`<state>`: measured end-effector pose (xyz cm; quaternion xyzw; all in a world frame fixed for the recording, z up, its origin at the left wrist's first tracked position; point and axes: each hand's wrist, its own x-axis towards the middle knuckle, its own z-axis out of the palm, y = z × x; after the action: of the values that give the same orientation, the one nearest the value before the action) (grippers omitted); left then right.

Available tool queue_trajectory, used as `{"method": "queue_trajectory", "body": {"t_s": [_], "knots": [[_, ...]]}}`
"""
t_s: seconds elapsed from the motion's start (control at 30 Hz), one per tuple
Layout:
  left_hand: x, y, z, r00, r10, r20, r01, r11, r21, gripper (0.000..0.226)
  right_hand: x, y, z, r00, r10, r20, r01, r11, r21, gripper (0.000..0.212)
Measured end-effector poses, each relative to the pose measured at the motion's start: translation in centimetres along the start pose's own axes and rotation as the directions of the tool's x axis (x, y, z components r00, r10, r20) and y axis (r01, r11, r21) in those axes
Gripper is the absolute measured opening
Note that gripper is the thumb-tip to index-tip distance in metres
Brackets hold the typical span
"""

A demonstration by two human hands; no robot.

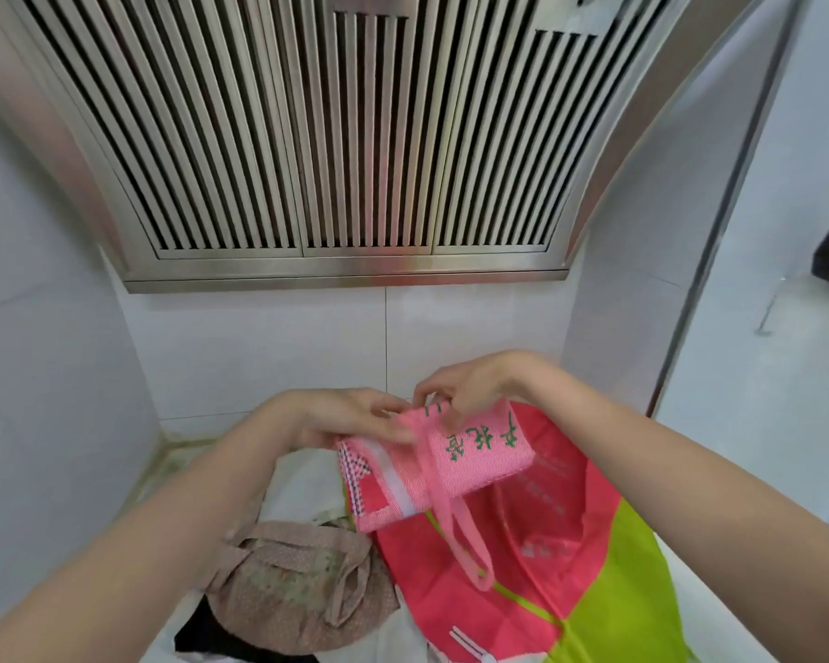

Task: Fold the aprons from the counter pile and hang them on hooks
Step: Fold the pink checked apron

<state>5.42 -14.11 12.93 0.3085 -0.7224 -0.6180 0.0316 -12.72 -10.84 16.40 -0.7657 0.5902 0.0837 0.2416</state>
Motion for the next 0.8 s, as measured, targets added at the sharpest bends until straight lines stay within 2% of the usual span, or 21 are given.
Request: {"method": "queue_trajectory", "body": {"t_s": [0.07, 0.1, 0.13, 0.17, 0.2, 0.23, 0.27, 0.3, 0.33, 0.37, 0.4, 0.43, 0.47, 0.5, 0.53, 0.57, 0.6, 0.67, 0.7, 0.77, 0.8], "knots": [[0.8, 0.8, 0.4, 0.993, 0.016, -0.117, 0.009, 0.977, 0.211, 0.022, 0.2, 0.1, 0.4, 0.995, 0.005, -0.096, -0.003, 1.0, 0.021, 0.044], [1.1, 1.2, 0.4, 0.985, 0.031, -0.171, 0.018, 0.961, 0.276, 0.014, 0.2, 0.3, 0.6, 0.975, -0.013, -0.223, 0.022, 0.999, 0.04, 0.043], [1.2, 1.2, 0.2, 0.976, 0.041, -0.216, 0.023, 0.959, 0.284, 0.009, 0.4, 0.6, 1.0, 0.916, -0.036, -0.399, 0.056, 0.998, 0.037, 0.04], [1.3, 1.2, -0.2, 0.965, 0.045, -0.259, 0.021, 0.969, 0.246, 0.007, 0.5, 0.8, 1.4, 0.799, -0.051, -0.599, 0.086, 0.996, 0.03, 0.033], [1.2, 1.2, -0.7, 0.951, 0.042, -0.306, 0.012, 0.985, 0.173, 0.008, 0.3, 0.8, 1.8, 0.653, -0.031, -0.757, 0.105, 0.993, 0.05, 0.022], [1.1, 1.2, -1.3, 0.932, 0.03, -0.362, 0.001, 0.996, 0.084, 0.01, 0.1, 1.0, 2.2, 0.542, 0.017, -0.84, 0.125, 0.987, 0.101, 0.012], [0.9, 1.2, -1.9, 0.91, 0.014, -0.414, -0.019, 1.0, -0.008, 0.012, -0.2, 1.3, 2.5, 0.529, 0.083, -0.845, 0.115, 0.979, 0.168, 0.021], [0.7, 1.4, -2.5, 0.892, -0.001, -0.453, -0.048, 0.994, -0.097, 0.013, -0.3, 1.8, 3.0, 0.621, 0.141, -0.771, 0.083, 0.966, 0.244, 0.031], [0.6, 1.5, -3.1, 0.881, -0.009, -0.473, -0.086, 0.98, -0.178, 0.014, -0.3, 1.9, 3.6, 0.747, 0.171, -0.643, 0.047, 0.951, 0.307, 0.035], [0.4, 1.8, -3.4, 0.88, -0.014, -0.475, -0.118, 0.962, -0.247, 0.014, -0.2, 1.9, 4.4, 0.844, 0.164, -0.511, 0.042, 0.929, 0.368, 0.035], [0.2, 2.1, -3.6, 0.886, -0.014, -0.463, -0.136, 0.947, -0.29, 0.015, 0.2, 1.9, 5.2, 0.884, 0.134, -0.448, 0.089, 0.892, 0.443, 0.032], [0.2, 2.2, -3.7, 0.895, -0.008, -0.445, -0.144, 0.941, -0.307, 0.016, 0.5, 1.6, 5.8, 0.877, 0.101, -0.469, 0.207, 0.802, 0.56, 0.027], [0.1, 2.4, -3.7, 0.904, 0.004, -0.428, -0.147, 0.942, -0.303, 0.017, 0.7, 1.5, 6.1, 0.856, 0.079, -0.51, 0.343, 0.652, 0.676, 0.02], [0.0, 2.5, -3.6, 0.909, 0.018, -0.416, -0.155, 0.942, -0.298, 0.018, 0.7, 1.6, 6.3, 0.85, 0.051, -0.525, 0.451, 0.446, 0.773, 0.012], [-0.3, 2.6, -3.7, 0.91, 0.035, -0.413, -0.171, 0.94, -0.297, 0.018, 0.7, 1.8, 6.3, 0.863, -0.021, -0.504, 0.494, 0.241, 0.835, 0.009], [-0.6, 2.7, -3.9, 0.908, 0.056, -0.415, -0.194, 0.934, -0.3, 0.018, 0.2, 2.0, 6.2, 0.89, -0.098, -0.446, 0.455, 0.115, 0.883, 0.014], [-1.0, 2.8, -4.2, 0.898, 0.076, -0.432, -0.223, 0.928, -0.3, 0.019, -0.3, 2.6, 6.1, 0.924, -0.17, -0.343, 0.361, 0.088, 0.929, 0.024], [-2.1, 3.0, -5.0, 0.882, 0.111, -0.457, -0.263, 0.922, -0.284, 0.024, -1.1, 4.5, 6.4, 0.965, -0.239, -0.109, 0.156, 0.191, 0.969, 0.044], [-2.5, 3.1, -5.3, 0.89, 0.131, -0.438, -0.261, 0.932, -0.252, 0.03, -1.3, 5.3, 6.7, 0.971, -0.24, -0.024, 0.086, 0.252, 0.964, 0.045], [-2.9, 3.4, -5.2, 0.929, 0.168, -0.33, -0.225, 0.964, -0.143, 0.05, -1.2, 6.1, 7.2, 0.988, -0.152, 0.021, 0.05, 0.449, 0.892, 0.03], [-2.9, 3.7, -4.8, 0.949, 0.169, -0.265, -0.199, 0.976, -0.09, 0.061, -1.0, 5.9, 7.4, 0.997, -0.06, -0.04, 0.066, 0.546, 0.835, 0.023]]}}
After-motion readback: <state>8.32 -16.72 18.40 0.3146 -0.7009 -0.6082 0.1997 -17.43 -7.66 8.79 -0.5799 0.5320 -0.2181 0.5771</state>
